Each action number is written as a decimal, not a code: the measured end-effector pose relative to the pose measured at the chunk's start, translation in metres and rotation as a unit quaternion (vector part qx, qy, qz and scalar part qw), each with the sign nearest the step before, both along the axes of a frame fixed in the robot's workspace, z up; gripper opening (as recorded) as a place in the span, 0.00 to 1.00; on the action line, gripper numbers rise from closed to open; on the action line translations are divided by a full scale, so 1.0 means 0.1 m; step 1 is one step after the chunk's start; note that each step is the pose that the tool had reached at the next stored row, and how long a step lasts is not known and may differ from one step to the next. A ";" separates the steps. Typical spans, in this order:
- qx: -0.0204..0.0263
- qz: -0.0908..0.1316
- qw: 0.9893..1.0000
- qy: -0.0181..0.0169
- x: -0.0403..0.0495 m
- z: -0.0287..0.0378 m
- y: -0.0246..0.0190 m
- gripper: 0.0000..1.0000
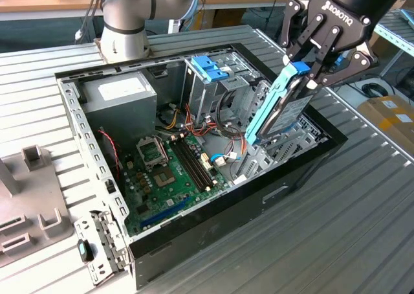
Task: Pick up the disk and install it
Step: 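Pick up the disk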
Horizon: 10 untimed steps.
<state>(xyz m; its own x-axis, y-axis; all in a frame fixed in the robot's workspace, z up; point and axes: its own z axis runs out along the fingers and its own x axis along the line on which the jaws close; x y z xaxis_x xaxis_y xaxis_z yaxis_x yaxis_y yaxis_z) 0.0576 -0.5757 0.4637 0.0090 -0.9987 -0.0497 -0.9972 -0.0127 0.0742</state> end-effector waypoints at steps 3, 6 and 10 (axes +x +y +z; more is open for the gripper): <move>0.000 0.000 1.000 0.001 0.036 -0.001 -0.010 0.37; 0.000 0.000 1.000 0.002 0.098 -0.001 -0.015 0.37; 0.000 0.000 1.000 0.004 0.241 -0.002 -0.016 0.37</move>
